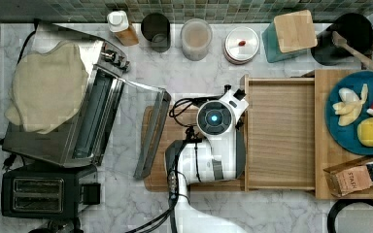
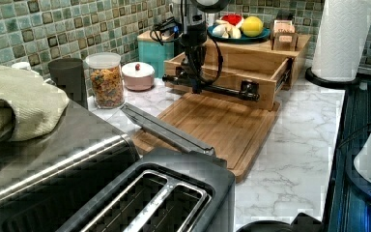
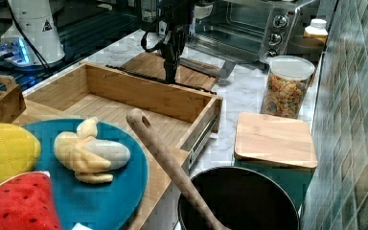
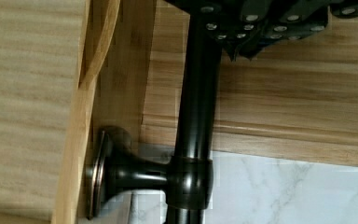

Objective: Close the drawer.

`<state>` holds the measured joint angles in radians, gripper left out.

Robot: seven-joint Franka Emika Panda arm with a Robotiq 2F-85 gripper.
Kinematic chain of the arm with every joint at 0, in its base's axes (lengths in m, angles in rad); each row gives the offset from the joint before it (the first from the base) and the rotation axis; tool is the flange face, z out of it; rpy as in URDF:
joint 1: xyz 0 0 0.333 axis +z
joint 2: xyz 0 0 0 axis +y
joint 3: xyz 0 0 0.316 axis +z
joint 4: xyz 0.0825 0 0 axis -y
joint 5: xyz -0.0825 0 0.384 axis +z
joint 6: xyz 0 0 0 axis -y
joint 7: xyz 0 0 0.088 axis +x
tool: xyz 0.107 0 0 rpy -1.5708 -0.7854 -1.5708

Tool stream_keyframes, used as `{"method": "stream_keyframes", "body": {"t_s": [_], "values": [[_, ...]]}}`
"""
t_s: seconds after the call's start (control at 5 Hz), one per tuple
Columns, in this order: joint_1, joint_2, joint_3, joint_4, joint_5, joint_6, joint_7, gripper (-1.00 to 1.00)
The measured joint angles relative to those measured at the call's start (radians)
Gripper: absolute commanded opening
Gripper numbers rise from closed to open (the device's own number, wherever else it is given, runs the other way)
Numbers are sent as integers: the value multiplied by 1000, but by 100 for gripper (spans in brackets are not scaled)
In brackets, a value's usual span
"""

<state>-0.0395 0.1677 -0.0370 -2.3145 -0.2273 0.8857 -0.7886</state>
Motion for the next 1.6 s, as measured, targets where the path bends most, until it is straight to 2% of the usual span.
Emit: {"method": "stream_keyframes", "body": {"t_s": [0.2, 0.4, 0.6, 1.0, 1.4, 1.6], "values": [[-7, 9, 1, 14, 19, -9, -85, -100], [-15, 20, -15, 27, 80, -12, -110, -100], [-20, 38, -47, 59, 98, -39, -110, -100], [-102, 74, -111, 107, 113, -41, -212, -100], [-231, 165, -175, 232, 118, -37, -245, -100], [-227, 171, -175, 242, 127, -46, -245, -100]]}}
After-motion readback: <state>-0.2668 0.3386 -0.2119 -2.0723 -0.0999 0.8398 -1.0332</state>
